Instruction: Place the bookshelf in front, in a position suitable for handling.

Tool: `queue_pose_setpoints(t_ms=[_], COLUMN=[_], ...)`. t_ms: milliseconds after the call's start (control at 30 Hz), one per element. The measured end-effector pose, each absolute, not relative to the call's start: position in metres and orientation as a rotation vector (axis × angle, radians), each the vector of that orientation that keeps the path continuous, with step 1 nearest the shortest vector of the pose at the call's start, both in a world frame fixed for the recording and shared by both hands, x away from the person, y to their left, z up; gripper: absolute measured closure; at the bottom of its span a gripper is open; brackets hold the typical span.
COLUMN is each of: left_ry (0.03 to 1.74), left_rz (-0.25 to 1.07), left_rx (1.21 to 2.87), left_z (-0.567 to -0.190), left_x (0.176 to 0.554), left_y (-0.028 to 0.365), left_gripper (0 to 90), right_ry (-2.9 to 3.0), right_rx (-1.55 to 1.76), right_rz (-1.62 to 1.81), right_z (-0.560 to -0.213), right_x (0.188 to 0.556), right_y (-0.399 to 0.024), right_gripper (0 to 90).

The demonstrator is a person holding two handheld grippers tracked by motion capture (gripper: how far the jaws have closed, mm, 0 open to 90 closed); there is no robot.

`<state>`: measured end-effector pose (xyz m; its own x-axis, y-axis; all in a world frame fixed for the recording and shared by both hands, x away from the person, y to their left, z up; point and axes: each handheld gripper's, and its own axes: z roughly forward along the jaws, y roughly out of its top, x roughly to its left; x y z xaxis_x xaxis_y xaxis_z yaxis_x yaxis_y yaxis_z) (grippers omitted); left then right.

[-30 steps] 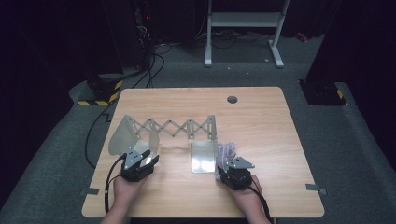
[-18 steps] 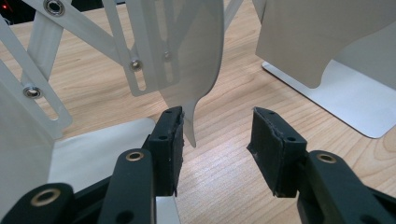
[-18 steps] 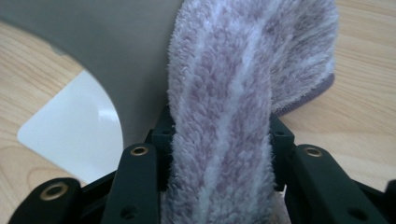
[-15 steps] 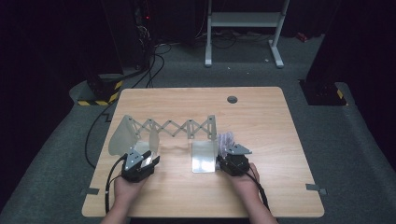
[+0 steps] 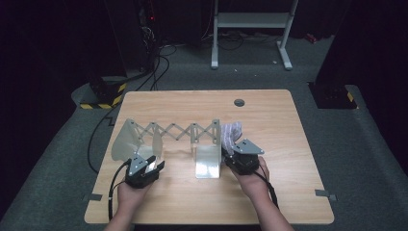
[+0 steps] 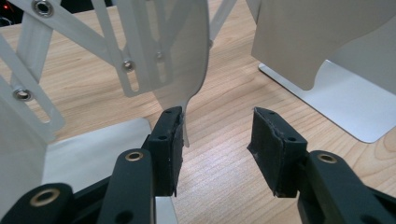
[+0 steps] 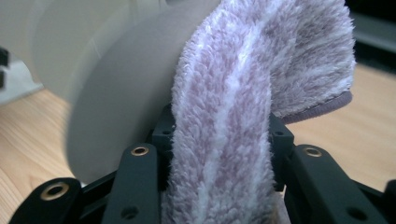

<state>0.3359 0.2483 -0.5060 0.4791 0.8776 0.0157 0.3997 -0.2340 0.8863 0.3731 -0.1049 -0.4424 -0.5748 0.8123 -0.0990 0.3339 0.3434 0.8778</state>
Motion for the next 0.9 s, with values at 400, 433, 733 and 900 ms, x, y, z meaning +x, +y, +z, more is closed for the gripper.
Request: queue_pose_setpoints(t_ms=[400,433,733,900], left_ry=[1.075,1.073,1.07,1.07], left_rz=[0.669,0.668,0.667,0.666], left_rx=[1.828,1.83,1.826,1.826], left_z=[-0.507,-0.507,-0.506,-0.506], left_x=[0.336,0.336,0.335,0.335], left_y=[0.248,0.248,0.248,0.248], left_gripper=[53.8,53.8,53.8,53.7], right_ry=[2.081,2.098,2.245,2.246], right_rx=[1.011,1.021,1.118,1.106], right_rz=[1.124,1.108,0.993,0.992], right_z=[-0.45,-0.456,-0.515,-0.517], right_x=[0.398,0.401,0.404,0.401], right_y=[-0.099,-0.099,-0.095,-0.096], right_gripper=[59.6,59.7,59.4,59.4])
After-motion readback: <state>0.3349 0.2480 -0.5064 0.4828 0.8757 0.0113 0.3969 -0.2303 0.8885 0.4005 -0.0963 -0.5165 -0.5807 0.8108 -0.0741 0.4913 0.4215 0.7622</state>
